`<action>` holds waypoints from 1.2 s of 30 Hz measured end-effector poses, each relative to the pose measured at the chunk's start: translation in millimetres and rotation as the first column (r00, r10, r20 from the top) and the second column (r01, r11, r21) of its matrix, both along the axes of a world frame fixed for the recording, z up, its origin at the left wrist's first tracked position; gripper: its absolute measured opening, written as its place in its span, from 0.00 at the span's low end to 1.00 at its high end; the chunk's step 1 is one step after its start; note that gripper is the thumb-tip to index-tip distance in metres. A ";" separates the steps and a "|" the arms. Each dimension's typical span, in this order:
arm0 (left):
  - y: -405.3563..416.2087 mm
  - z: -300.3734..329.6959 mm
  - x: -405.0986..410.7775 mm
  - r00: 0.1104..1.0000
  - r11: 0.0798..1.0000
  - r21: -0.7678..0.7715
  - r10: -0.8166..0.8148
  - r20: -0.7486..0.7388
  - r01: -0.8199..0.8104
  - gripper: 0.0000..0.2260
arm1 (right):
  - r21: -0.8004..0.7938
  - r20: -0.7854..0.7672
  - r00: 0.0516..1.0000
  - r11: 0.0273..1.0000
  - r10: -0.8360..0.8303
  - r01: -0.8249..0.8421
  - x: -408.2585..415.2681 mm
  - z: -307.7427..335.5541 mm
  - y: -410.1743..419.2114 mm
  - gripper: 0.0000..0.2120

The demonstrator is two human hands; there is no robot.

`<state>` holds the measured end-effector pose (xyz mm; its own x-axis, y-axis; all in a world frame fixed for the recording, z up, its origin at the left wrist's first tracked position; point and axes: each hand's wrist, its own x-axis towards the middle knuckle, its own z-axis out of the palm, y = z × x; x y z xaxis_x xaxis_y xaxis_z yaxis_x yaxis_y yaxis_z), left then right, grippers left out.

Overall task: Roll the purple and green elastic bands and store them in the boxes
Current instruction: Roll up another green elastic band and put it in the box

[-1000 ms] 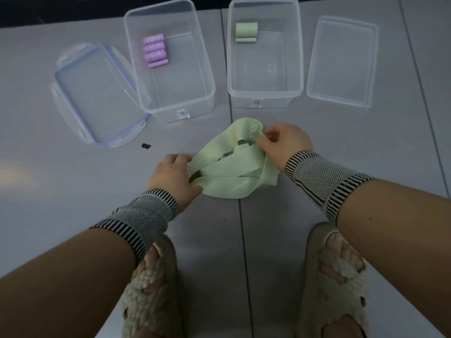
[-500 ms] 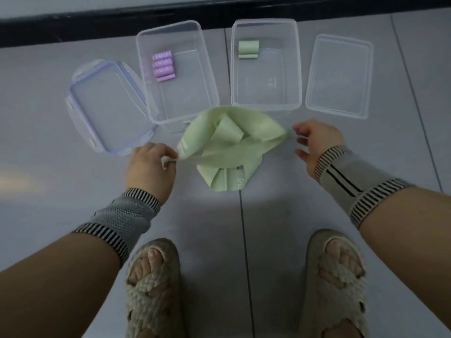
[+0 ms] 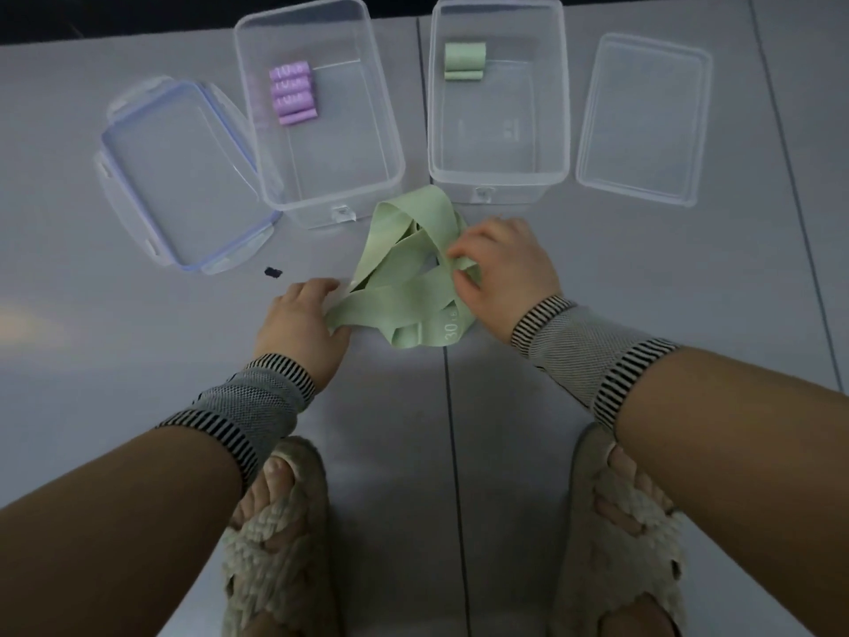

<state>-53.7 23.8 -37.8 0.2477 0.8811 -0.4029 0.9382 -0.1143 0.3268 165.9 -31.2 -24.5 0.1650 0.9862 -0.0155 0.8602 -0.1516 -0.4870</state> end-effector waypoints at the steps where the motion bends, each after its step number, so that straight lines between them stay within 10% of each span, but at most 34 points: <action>1: -0.5 -0.3 -0.5 1.000 1.000 0.003 0.006 0.005 -0.006 0.24 | -0.054 0.018 1.000 0.998 0.025 -0.024 -3.9 -3.3 3.4 0.13; 10: -4.6 6.1 2.1 0.987 0.987 0.120 -0.120 0.111 0.106 0.22 | -0.311 0.127 0.960 0.909 -0.250 0.277 -10.2 -22.9 28.9 0.14; 14: -2.5 8.3 7.3 0.967 0.972 0.194 -0.170 0.192 0.133 0.19 | -0.359 -0.131 0.892 0.859 -0.432 0.364 -3.2 -15.8 30.9 0.11; 21: -3.3 29.7 56.1 0.883 0.927 0.331 -0.299 0.362 0.179 0.17 | -0.584 -0.636 0.286 0.689 -0.717 0.429 22.2 10.4 11.3 0.06; 25: -10.0 33.3 84.9 0.879 0.925 0.293 -0.337 0.338 0.242 0.16 | -0.621 -0.716 0.134 0.713 -0.685 0.326 19.5 18.8 7.4 0.07; 27: -12.6 33.4 92.8 0.895 0.940 0.246 -0.308 0.323 0.235 0.12 | -0.608 -0.732 0.125 0.725 -0.670 0.324 18.6 21.4 5.3 0.07; 31: -10.9 42.3 103.5 0.918 0.970 0.227 -0.168 0.360 0.088 0.06 | -0.374 -0.549 0.499 0.732 -0.670 0.570 25.6 22.9 -5.6 0.11; 36: -22.1 48.1 118.0 0.887 0.962 0.228 -0.236 0.396 0.154 0.07 | -0.433 -0.696 0.406 0.797 -0.593 0.422 18.6 35.4 -20.2 0.12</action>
<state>64.2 1.7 10.3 0.5302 0.8457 -0.0597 0.6729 -0.3769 0.6365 184.5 -51.4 10.9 0.4704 0.6897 -0.5504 -0.1098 -0.5731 -0.8121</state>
